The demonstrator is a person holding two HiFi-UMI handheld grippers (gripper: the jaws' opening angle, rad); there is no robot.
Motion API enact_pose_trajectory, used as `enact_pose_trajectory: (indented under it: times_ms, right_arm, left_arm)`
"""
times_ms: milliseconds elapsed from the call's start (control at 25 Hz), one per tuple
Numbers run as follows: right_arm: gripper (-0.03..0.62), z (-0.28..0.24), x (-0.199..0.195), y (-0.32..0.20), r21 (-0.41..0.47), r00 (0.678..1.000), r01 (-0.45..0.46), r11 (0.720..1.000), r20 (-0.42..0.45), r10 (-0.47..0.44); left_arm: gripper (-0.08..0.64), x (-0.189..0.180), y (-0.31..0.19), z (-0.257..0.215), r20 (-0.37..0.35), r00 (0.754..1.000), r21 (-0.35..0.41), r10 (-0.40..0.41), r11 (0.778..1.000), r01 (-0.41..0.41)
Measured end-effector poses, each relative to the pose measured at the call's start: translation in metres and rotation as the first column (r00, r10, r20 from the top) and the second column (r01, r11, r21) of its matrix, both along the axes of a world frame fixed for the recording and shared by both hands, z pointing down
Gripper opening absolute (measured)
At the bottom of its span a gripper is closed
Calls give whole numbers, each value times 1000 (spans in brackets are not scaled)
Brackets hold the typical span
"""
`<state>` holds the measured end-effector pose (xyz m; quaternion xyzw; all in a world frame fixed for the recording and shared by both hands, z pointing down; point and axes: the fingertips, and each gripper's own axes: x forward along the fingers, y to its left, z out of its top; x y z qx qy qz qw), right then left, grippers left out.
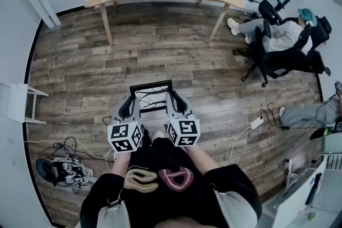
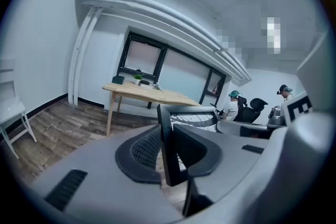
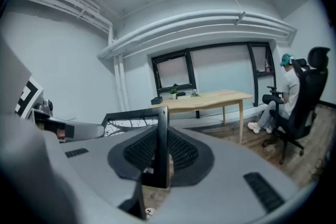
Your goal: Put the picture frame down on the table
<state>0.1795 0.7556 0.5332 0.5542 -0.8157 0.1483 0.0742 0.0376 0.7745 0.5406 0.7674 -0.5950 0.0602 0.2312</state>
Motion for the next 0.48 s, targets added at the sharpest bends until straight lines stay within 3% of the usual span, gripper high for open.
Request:
enact_pose_trajectory:
  times_ms: [480]
  right_arm:
    - [72, -2, -22, -29, -4, 1000, -24, 1000, 6, 24]
  left_arm:
    - [81, -22, -30, -2, 0, 1000, 13, 10, 1000, -10]
